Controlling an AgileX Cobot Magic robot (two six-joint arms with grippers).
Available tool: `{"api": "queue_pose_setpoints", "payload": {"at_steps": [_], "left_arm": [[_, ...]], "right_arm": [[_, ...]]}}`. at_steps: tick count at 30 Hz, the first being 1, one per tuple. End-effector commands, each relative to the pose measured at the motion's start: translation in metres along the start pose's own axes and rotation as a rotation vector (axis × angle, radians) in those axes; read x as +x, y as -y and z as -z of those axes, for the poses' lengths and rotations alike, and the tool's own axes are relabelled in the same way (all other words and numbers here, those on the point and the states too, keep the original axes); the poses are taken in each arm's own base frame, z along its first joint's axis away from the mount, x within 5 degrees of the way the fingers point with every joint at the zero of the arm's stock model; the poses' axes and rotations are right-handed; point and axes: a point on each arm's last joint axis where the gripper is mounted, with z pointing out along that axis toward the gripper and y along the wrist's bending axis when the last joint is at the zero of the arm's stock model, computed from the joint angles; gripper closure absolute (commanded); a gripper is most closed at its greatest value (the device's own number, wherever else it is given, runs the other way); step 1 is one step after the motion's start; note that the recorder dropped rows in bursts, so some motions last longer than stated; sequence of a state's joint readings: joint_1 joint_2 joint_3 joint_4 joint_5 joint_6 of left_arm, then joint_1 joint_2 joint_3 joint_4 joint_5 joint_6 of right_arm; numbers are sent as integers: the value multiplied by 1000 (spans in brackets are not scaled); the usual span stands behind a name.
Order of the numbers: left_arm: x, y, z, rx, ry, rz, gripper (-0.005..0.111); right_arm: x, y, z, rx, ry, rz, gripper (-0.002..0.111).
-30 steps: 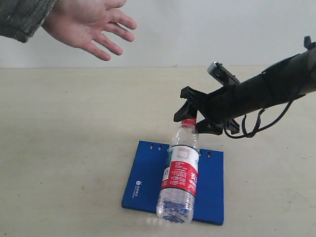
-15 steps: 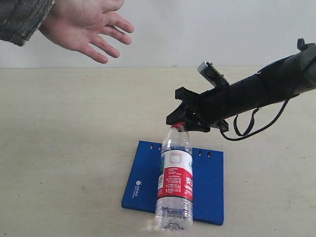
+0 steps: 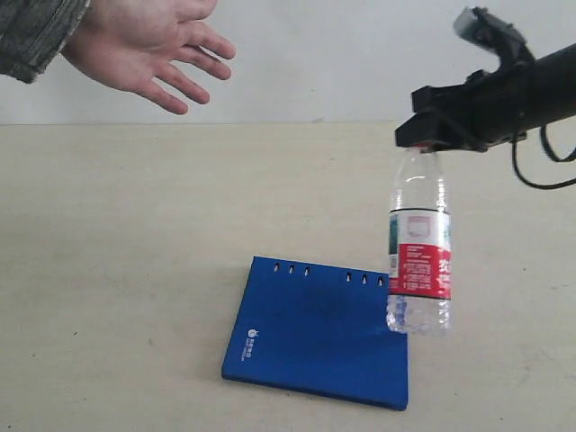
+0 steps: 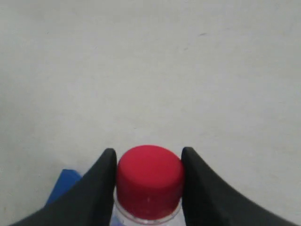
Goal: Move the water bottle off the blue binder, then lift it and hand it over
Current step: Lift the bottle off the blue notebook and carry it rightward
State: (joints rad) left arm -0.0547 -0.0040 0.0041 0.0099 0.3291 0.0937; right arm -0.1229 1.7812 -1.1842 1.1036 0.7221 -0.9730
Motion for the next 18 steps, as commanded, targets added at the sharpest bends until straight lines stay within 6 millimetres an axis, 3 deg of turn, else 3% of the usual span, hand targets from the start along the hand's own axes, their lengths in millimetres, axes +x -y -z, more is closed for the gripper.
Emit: {"api": "queue_pose_setpoints", "payload": {"at_steps": [1, 7, 13, 18], "left_arm": [[-2, 0, 0, 1, 14, -10, 81], [-2, 0, 0, 1, 14, -10, 81], [-2, 0, 0, 1, 14, -10, 81], [-2, 0, 0, 1, 14, -10, 81]], "right_arm": [[-9, 18, 36, 98, 52, 80, 103], [-6, 32, 53, 144, 14, 280, 103], [-10, 29, 54, 139, 46, 357, 103], [-20, 26, 67, 233, 112, 456, 103]]}}
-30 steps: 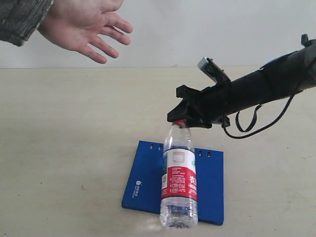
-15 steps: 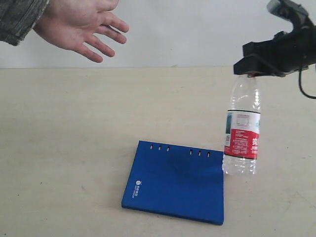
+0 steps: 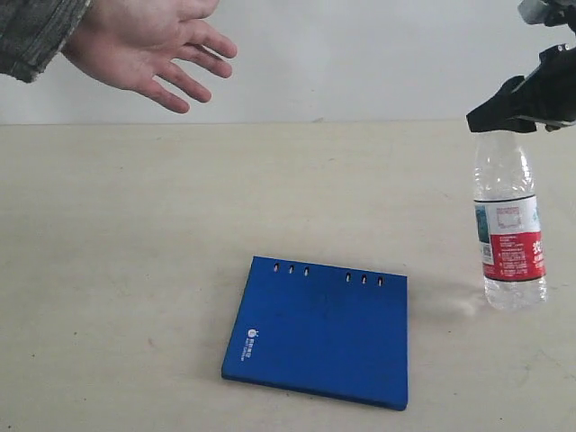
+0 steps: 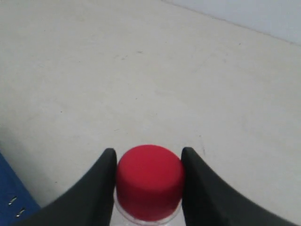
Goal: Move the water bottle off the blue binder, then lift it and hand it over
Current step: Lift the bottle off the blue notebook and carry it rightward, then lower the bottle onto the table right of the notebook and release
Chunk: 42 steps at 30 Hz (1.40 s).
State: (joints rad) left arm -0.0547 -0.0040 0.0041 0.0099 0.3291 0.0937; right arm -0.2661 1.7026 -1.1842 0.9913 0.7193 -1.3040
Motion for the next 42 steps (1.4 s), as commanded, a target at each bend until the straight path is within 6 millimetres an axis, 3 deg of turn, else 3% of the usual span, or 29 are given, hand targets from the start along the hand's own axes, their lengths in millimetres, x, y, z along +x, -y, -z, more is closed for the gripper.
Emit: {"api": "queue_pose_setpoints", "payload": {"at_steps": [1, 5, 8, 12, 22, 39, 42], "left_arm": [[-2, 0, 0, 1, 14, -10, 81], [-2, 0, 0, 1, 14, -10, 81], [-2, 0, 0, 1, 14, -10, 81], [-2, 0, 0, 1, 14, -10, 81], [-2, 0, 0, 1, 14, -10, 81], [-2, 0, 0, 1, 14, -10, 81], [-2, 0, 0, 1, 14, -10, 81]], "right_arm": [[-16, 3, 20, 132, 80, 103, 103], [-27, 6, 37, 263, 140, 162, 103], [-30, 2, 43, 264, 148, 188, 103], [-24, -4, 39, 179, 106, 197, 103], [-11, 1, 33, 244, 90, 124, 103], [-9, 0, 31, 221, 83, 108, 103], [-9, 0, 31, 219, 82, 108, 97]]}}
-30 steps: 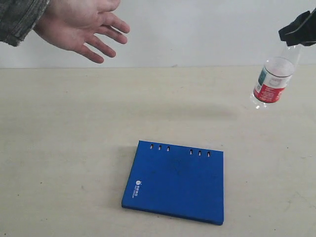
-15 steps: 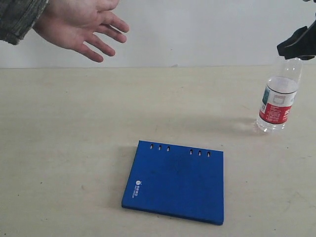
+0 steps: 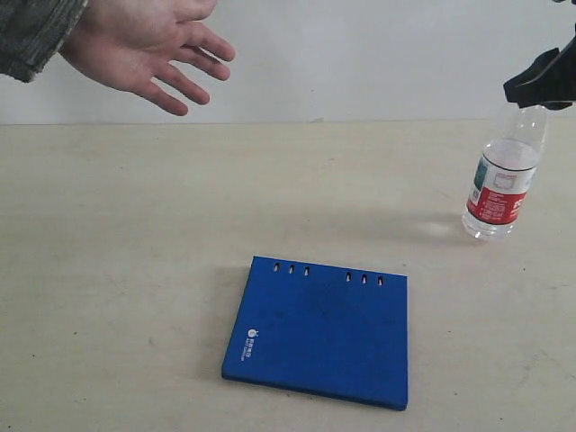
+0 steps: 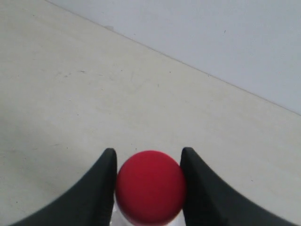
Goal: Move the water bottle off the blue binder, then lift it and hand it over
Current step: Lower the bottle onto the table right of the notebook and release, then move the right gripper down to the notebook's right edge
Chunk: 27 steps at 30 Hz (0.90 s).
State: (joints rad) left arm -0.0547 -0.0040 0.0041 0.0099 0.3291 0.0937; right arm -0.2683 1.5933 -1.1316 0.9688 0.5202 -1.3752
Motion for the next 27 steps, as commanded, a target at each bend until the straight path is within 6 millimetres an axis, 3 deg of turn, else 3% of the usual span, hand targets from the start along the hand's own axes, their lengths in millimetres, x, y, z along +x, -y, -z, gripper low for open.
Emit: {"api": "queue_pose_setpoints", "payload": {"at_steps": [1, 6, 11, 16, 21, 24, 27], "left_arm": [[-2, 0, 0, 1, 14, -10, 81], [-2, 0, 0, 1, 14, -10, 81], [-2, 0, 0, 1, 14, -10, 81], [-2, 0, 0, 1, 14, -10, 81], [-2, 0, 0, 1, 14, -10, 81], [-2, 0, 0, 1, 14, -10, 81], [-2, 0, 0, 1, 14, -10, 81]], "right_arm": [[0, -1, 2, -5, 2, -7, 90], [0, -1, 2, -3, 2, -12, 61], [-1, 3, 2, 39, 11, -43, 42], [-7, 6, 6, 78, 42, -28, 41], [-48, -1, 41, 35, 196, -22, 41], [-80, -27, 69, -225, 327, -72, 41], [-98, -63, 78, -463, 335, 12, 41]]}}
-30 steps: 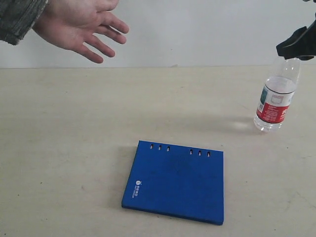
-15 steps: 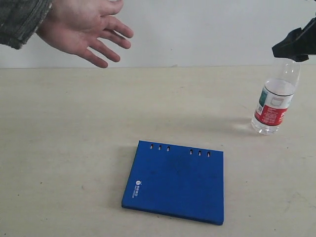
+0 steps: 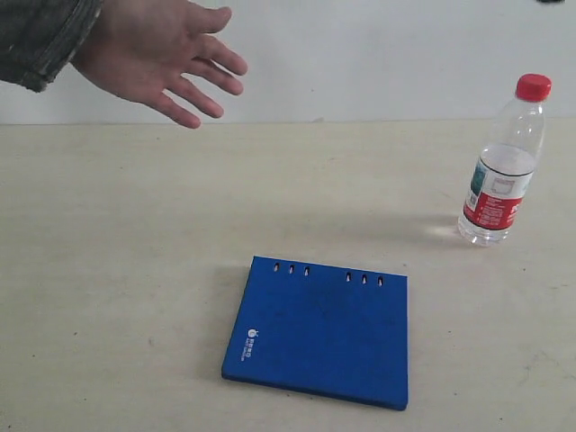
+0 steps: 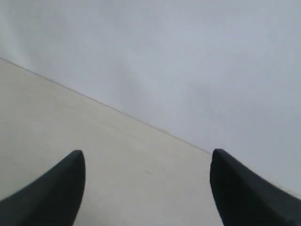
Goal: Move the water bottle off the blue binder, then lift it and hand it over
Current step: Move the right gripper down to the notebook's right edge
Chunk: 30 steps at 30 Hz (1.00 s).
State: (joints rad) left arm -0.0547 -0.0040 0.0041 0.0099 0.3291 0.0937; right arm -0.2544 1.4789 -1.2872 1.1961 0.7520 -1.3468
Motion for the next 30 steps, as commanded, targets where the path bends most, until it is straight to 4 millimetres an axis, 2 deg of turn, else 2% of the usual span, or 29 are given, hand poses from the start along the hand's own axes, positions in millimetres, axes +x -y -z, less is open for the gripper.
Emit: {"api": "queue_pose_setpoints", "payload": {"at_steps": [1, 5, 8, 10, 13, 16, 20, 24, 25, 29, 30], "left_arm": [[-2, 0, 0, 1, 14, -10, 81], [-2, 0, 0, 1, 14, -10, 81], [-2, 0, 0, 1, 14, -10, 81], [-2, 0, 0, 1, 14, -10, 81], [-2, 0, 0, 1, 14, -10, 81], [-2, 0, 0, -1, 14, -18, 81], [-2, 0, 0, -1, 14, -18, 81], [-8, -1, 0, -5, 73, -5, 81], [-11, 0, 1, 6, 105, 65, 81], [-20, 5, 2, 138, 174, 791, 81], [-19, 6, 2, 152, 157, 834, 81]], "right_arm": [[-23, -58, -2, -350, 7, 53, 41], [-13, -117, -19, -531, -146, 213, 41], [0, -146, -24, -578, -306, 333, 41], [7, -155, -26, -559, -403, 377, 41], [14, -157, -28, -492, -503, 383, 41], [25, -156, -36, -478, -550, 303, 41], [59, -156, -49, -513, -652, 240, 41], [89, -156, -53, -523, -723, 207, 41], [94, -156, -54, -520, -732, 199, 41], [113, -153, -59, -459, -725, 181, 41], [118, -152, -60, -440, -721, 178, 41]]}}
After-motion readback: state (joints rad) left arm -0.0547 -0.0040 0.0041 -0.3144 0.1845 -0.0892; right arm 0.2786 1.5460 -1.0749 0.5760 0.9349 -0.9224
